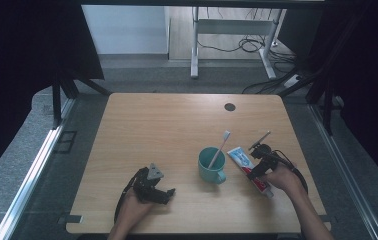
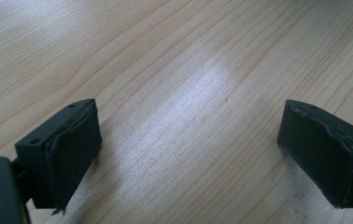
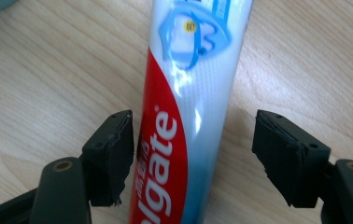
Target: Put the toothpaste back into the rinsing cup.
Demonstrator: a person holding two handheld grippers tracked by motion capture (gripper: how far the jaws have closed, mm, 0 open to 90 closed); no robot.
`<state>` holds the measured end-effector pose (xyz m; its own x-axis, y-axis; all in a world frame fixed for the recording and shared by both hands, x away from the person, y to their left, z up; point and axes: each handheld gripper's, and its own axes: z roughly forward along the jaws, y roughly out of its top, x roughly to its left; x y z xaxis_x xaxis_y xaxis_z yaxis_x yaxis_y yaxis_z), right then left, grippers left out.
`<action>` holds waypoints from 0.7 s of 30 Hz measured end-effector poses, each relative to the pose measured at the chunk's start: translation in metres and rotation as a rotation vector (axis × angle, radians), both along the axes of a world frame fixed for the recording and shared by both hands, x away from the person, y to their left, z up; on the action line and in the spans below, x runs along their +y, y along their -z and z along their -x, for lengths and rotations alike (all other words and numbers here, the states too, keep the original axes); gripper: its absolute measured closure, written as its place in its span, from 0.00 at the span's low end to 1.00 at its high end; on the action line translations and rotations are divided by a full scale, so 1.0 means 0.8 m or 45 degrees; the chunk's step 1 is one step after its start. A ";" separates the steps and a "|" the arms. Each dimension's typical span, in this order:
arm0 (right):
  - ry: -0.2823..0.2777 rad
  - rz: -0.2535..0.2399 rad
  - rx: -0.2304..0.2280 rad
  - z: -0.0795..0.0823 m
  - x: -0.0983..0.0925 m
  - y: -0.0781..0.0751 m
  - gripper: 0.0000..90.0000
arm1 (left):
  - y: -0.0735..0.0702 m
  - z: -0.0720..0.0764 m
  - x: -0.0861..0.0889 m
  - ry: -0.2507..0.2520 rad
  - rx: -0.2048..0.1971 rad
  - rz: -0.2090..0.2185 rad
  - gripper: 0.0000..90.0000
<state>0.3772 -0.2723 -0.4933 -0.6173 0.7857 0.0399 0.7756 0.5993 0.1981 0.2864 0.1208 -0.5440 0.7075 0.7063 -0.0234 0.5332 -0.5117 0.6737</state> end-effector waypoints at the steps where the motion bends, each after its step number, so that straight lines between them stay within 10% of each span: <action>1: 0.002 0.007 0.011 -0.003 0.003 0.001 0.32 | 0.000 0.000 0.000 0.000 0.000 0.000 0.07; 21: 0.003 0.073 0.059 -0.023 0.028 0.009 0.53 | 0.000 0.000 0.000 0.000 0.000 0.000 0.07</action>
<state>0.3955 -0.2499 -0.5006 -0.6143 0.7888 0.0230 0.7843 0.6071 0.1276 0.2864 0.1209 -0.5439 0.7076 0.7062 -0.0234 0.5332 -0.5120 0.6735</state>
